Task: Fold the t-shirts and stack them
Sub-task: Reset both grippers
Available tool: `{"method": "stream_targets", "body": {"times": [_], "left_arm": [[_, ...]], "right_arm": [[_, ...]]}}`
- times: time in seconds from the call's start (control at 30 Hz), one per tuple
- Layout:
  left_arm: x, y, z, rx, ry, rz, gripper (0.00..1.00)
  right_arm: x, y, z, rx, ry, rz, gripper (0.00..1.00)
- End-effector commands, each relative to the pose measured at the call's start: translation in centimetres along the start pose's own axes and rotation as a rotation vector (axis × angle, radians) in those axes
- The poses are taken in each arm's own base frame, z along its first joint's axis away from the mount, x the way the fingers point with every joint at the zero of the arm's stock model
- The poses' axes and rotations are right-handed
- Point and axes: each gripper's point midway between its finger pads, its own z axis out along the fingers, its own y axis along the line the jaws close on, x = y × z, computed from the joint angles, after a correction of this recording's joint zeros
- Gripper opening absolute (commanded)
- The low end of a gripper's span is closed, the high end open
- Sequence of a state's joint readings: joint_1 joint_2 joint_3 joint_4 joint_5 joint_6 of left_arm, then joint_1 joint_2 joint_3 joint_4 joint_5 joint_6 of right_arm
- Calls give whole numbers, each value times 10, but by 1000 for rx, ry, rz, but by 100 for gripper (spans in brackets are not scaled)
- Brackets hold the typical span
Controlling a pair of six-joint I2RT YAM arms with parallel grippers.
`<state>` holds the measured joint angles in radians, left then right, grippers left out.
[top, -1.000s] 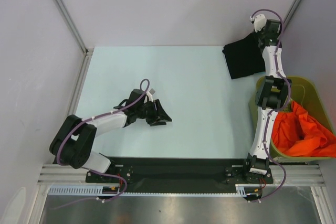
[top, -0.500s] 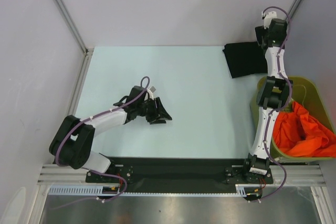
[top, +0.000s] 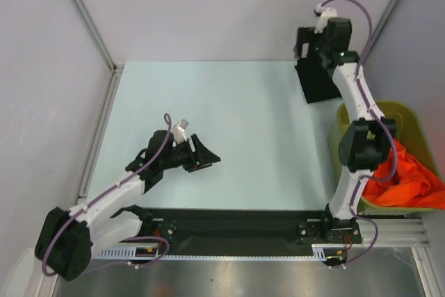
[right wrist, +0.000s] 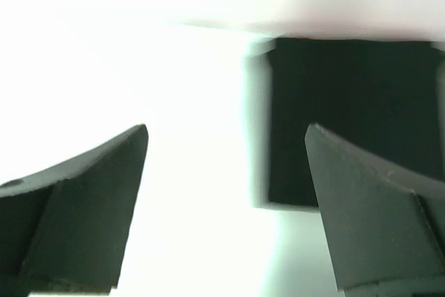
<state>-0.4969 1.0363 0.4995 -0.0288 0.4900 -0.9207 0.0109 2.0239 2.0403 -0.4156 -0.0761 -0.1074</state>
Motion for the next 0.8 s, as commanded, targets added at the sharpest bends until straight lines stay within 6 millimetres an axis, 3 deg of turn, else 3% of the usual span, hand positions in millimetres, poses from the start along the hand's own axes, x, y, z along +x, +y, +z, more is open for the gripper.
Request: {"method": "stream_targets", "body": {"times": [0.0, 0.1, 0.13, 0.17, 0.2, 0.23, 0.27, 0.3, 0.33, 0.37, 0.4, 0.43, 0.47, 0.5, 0.53, 0.57, 0.6, 0.63, 0.7, 0.73, 0.77], "left_arm": [[-8, -13, -12, 88, -111, -33, 65], [-5, -12, -22, 140, -176, -64, 72], [-5, -11, -24, 152, -192, -90, 74], [-4, -8, -27, 171, -223, -99, 75], [-3, -6, -29, 175, -237, -115, 83], [-3, -3, -30, 179, -254, -153, 86], [-2, 1, -34, 206, -288, -158, 87], [-1, 2, -35, 225, -303, -174, 88], [-3, -1, -39, 268, -329, -206, 88], [3, 14, -36, 257, -336, -240, 89], [-3, 3, -46, 329, -378, -270, 97], [2, 13, -44, 335, -385, -300, 97], [10, 30, -40, 326, -381, -336, 97], [7, 22, -47, 384, -406, -337, 97], [11, 30, -44, 352, -397, -348, 97], [11, 27, -46, 365, -398, -330, 98], [12, 26, -47, 375, -400, -323, 97], [12, 19, -52, 421, -401, -327, 98], [17, 20, -52, 444, -377, -359, 99], [19, 9, -58, 497, -367, -339, 99], [19, 4, -61, 523, -364, -335, 99]], "right_arm": [[10, 89, -47, -255, 5, 245, 100], [44, 135, -86, -393, 18, 444, 100], [30, 147, -118, -453, -17, 549, 100], [31, 153, -128, -497, -57, 606, 100], [77, 158, -134, -502, 23, 682, 100], [95, 168, -148, -552, 52, 728, 100], [79, 173, -175, -624, -17, 807, 100], [130, 181, -181, -629, 83, 867, 100], [139, 186, -191, -645, 91, 909, 100], [148, 188, -205, -644, 123, 969, 100], [182, 189, -210, -614, 214, 1002, 100], [210, 190, -217, -563, 324, 1031, 100], [221, 190, -226, -552, 356, 1034, 100], [245, 192, -236, -552, 411, 1002, 100], [267, 193, -246, -527, 476, 1002, 100], [278, 192, -251, -516, 490, 995, 100], [273, 192, -262, -546, 435, 978, 100], [303, 193, -269, -536, 479, 1001, 100], [319, 199, -280, -585, 494, 1037, 100], [301, 203, -286, -667, 413, 1078, 100], [317, 206, -294, -706, 418, 1099, 100]]}}
